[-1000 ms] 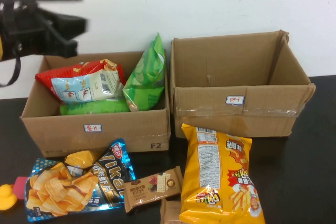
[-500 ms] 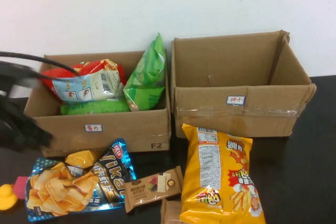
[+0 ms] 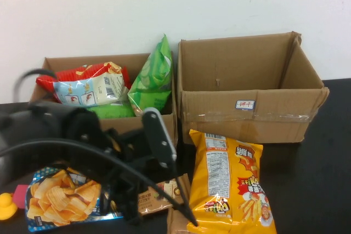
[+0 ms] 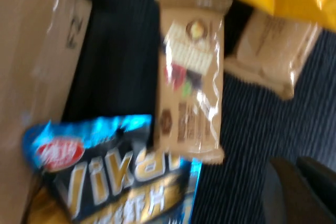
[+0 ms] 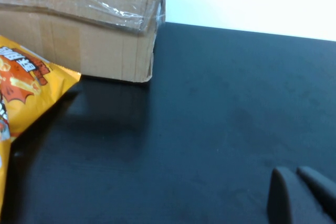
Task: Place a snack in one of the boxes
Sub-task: Pick up the biscuit
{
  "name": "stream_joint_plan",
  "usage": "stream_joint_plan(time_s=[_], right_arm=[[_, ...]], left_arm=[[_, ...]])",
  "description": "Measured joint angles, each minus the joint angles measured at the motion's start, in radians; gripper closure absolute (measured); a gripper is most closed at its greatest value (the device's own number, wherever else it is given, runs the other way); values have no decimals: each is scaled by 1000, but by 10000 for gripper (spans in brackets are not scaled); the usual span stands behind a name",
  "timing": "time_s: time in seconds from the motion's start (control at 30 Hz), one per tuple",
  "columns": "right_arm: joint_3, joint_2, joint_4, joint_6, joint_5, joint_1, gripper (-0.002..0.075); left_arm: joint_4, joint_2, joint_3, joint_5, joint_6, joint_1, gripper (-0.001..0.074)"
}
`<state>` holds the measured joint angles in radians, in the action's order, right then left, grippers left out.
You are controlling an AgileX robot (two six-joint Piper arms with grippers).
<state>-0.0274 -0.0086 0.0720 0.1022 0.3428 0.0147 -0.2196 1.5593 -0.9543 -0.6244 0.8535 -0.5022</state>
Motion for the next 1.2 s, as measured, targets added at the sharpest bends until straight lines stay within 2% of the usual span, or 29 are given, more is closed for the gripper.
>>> stream_joint_plan(time_s=[0.07,0.1,0.27,0.33,0.4,0.67,1.0,1.1,1.2], right_arm=[[0,0,0,0,0,0,727],[0,0,0,0,0,0,727],[0,0,0,0,0,0,727],[0,0,0,0,0,0,727],[0,0,0,0,0,0,727],[0,0,0,0,0,0,727],[0,0,0,0,0,0,727],[0,0,0,0,0,0,727],[0,0,0,0,0,0,727]], left_arm=[[-2,53,-11,19,-13,-17,669],[-10,77,-17,22,-13,-18,614],[-42,225,-34,80,-5,-22,188],[-45,274,-36,130,-5,-22,109],[-45,318,-36,176,-5,-22,70],[19,458,-38,380,0,-22,42],[19,506,-86,420,-20,-22,43],[17,517,-86,400,-49,-22,85],[15,517,-86,393,-102,-22,193]])
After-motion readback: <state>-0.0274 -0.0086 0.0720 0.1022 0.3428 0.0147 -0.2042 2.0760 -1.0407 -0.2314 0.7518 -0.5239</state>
